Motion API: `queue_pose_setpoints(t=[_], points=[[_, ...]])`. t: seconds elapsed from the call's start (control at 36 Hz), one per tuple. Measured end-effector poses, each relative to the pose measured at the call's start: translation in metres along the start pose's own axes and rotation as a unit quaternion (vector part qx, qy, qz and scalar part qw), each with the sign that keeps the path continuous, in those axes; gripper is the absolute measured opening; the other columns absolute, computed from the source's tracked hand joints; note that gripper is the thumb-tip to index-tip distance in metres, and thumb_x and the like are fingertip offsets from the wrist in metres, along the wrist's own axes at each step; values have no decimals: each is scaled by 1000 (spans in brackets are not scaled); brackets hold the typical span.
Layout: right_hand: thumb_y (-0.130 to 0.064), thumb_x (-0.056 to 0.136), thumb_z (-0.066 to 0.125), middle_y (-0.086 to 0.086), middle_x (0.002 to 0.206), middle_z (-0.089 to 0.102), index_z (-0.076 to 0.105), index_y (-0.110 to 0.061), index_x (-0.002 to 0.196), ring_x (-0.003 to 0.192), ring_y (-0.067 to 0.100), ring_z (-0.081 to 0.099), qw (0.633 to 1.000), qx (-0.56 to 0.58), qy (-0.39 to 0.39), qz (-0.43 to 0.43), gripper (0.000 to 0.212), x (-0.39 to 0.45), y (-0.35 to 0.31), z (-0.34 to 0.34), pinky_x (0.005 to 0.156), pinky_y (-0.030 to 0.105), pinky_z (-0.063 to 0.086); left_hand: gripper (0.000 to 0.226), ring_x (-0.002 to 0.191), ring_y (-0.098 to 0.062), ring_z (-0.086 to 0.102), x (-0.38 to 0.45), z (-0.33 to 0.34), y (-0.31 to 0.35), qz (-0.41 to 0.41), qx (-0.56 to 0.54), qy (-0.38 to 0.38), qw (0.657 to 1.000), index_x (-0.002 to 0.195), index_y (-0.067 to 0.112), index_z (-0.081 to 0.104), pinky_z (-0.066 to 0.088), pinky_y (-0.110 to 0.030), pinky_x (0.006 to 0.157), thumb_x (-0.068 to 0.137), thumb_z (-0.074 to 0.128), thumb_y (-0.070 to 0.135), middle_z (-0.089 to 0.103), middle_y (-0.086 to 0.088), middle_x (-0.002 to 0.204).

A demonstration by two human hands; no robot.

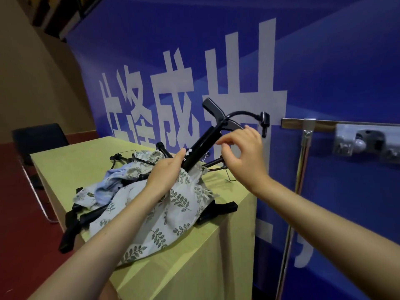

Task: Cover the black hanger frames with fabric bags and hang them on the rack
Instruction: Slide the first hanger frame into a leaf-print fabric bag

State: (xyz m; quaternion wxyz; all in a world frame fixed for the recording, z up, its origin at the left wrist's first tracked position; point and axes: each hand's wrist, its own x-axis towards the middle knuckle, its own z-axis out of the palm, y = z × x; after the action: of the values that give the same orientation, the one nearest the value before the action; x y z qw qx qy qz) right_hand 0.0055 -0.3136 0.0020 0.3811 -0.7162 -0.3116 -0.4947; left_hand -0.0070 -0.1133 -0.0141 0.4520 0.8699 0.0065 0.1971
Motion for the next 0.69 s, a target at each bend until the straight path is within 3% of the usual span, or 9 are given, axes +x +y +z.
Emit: queue_pose_setpoints(t=[0.11, 0.22, 0.28, 0.36, 0.42, 0.47, 0.53, 0.61, 0.69], points=[[-21, 88, 50, -18, 85, 59, 68, -22, 84, 92, 6, 54, 997, 39, 0, 69, 18, 8, 0, 7, 102, 34, 35, 62, 55, -18, 33, -4, 6, 8, -47, 29, -12, 998, 64, 16, 30, 22, -32, 60, 90, 28, 73, 29, 1, 55], [-20, 89, 59, -13, 95, 57, 64, -26, 94, 101, 5, 49, 984, 95, 45, 145, 9, 28, 2, 5, 85, 14, 39, 63, 50, -17, 26, -5, 4, 14, -63, -1, 2, 998, 59, 19, 23, 17, -32, 57, 89, 27, 74, 24, 3, 53], [-34, 88, 63, -10, 109, 55, 60, -28, 107, 111, 8, 46, 981, 62, 57, 174, 20, 40, 8, 1, 92, 21, 41, 63, 54, -18, 31, -7, 2, 17, -64, -11, 9, 998, 61, 17, 26, 22, -32, 61, 89, 27, 75, 27, 0, 55], [-52, 84, 65, -8, 118, 55, 57, -31, 117, 117, 13, 48, 969, 78, -47, 231, 40, 63, 15, -7, 91, 30, 47, 61, 64, -19, 40, -12, 0, 22, -47, -33, 14, 998, 72, 14, 39, 28, -32, 67, 91, 27, 71, 37, -7, 65], [-48, 87, 65, -6, 110, 63, 60, -27, 112, 105, 13, 59, 953, 129, -124, 246, 33, 73, 13, -10, 82, 25, 50, 57, 70, -20, 44, -13, 1, 25, -31, -67, 6, 997, 80, 16, 50, 29, -33, 68, 93, 30, 68, 42, -10, 75], [-45, 89, 64, -3, 97, 67, 63, -21, 106, 91, 13, 63, 954, 129, -149, 227, 29, 78, 9, -12, 74, 26, 50, 56, 75, -20, 48, -15, 4, 29, -29, -103, -3, 994, 89, 20, 58, 33, -33, 71, 90, 31, 69, 48, -7, 81], [-40, 87, 67, 6, 91, 68, 64, -11, 101, 81, 18, 64, 958, 147, -132, 209, 32, 82, 5, -13, 74, 35, 54, 57, 78, -23, 53, -18, 7, 35, -36, -148, -10, 988, 87, 20, 57, 39, -36, 75, 85, 33, 71, 55, -6, 85], [-35, 84, 73, 8, 73, 63, 62, -1, 96, 60, 12, 57, 956, 189, -99, 199, 38, 90, -8, -19, 60, 30, 52, 45, 87, -26, 69, -21, 9, 48, -30, -231, -19, 972, 95, 17, 70, 52, -39, 81, 99, 39, 50, 72, -8, 89], [-34, 81, 76, 4, 66, 60, 62, 1, 96, 55, 11, 53, 955, 205, -111, 184, 40, 96, -18, -28, 53, 25, 46, 30, 74, -19, 71, -21, 8, 65, -33, -297, -3, 954, 94, 18, 70, 56, -31, 68, 100, 47, 36, 75, -4, 82]])
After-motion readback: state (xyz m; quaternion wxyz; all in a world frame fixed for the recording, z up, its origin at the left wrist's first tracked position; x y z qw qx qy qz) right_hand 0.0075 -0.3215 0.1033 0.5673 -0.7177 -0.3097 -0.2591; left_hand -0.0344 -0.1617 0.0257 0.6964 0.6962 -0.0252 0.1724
